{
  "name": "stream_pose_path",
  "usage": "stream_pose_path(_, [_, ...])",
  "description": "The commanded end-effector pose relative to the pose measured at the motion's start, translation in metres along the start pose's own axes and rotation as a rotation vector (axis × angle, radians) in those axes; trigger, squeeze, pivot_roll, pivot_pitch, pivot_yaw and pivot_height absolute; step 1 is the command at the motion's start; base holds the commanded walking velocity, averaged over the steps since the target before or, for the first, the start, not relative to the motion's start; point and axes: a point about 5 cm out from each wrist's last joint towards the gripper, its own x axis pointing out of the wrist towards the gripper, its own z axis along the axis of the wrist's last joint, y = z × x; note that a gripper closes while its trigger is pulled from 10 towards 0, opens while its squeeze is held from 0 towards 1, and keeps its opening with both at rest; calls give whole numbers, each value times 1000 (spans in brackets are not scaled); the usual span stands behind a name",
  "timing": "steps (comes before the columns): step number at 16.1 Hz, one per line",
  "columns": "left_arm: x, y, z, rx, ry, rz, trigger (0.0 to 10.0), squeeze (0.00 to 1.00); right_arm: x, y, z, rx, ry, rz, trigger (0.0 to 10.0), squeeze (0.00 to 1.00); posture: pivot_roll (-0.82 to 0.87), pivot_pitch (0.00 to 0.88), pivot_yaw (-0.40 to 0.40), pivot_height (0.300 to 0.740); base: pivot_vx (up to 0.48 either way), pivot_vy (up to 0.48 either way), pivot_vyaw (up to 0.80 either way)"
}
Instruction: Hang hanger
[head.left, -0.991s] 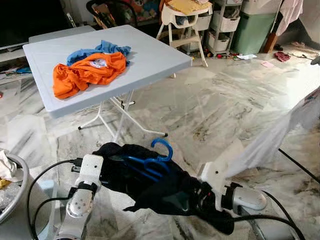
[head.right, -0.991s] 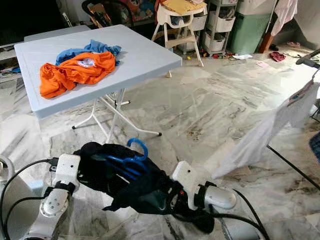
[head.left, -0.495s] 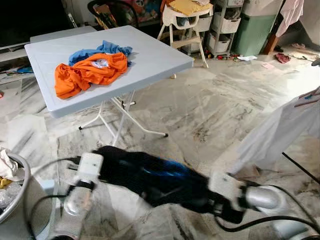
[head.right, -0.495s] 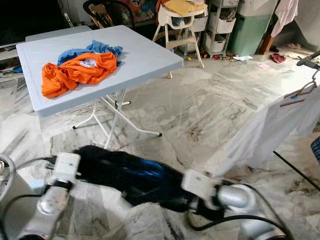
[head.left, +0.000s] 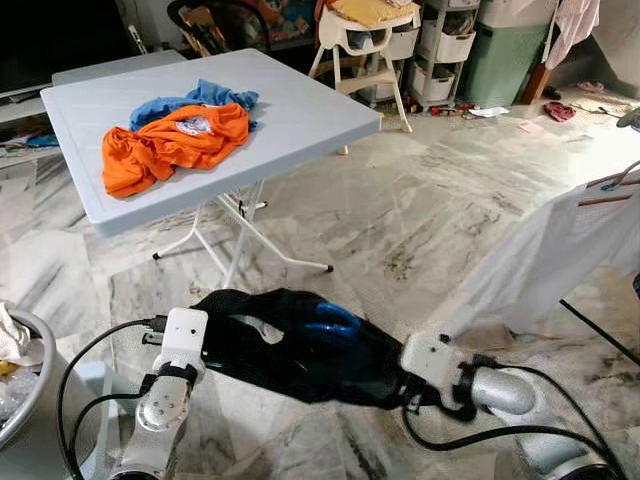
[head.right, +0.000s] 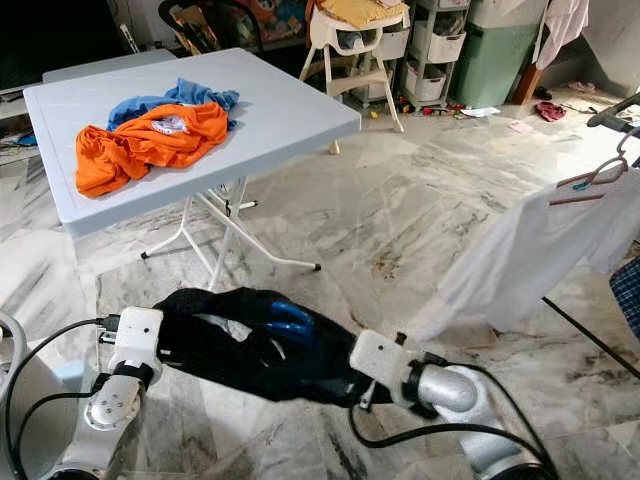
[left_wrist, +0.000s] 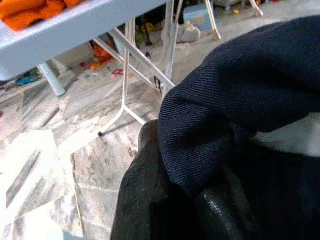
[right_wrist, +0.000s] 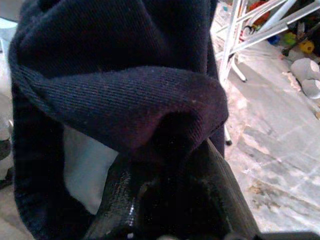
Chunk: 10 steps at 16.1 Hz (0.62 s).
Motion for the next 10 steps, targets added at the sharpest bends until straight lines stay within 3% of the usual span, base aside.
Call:
stream_pose_path(1, [2, 13, -2, 1, 26, 30, 0, 0, -10, -14, 4, 10, -27, -34, 10000, 0, -99, 0, 41, 740, 0, 0, 0])
stream_pose_path(7, [8, 36, -1, 8, 56, 96, 0, 0, -49, -12, -5, -46, 74, 202, 10000, 0, -104, 0, 43, 740, 0, 0, 0])
stream_pose_path(10, [6, 40, -6, 16, 84, 99, 0, 0, -62, -23, 2, -10, 38, 215, 10000, 0, -104, 0, 46, 740, 0, 0, 0])
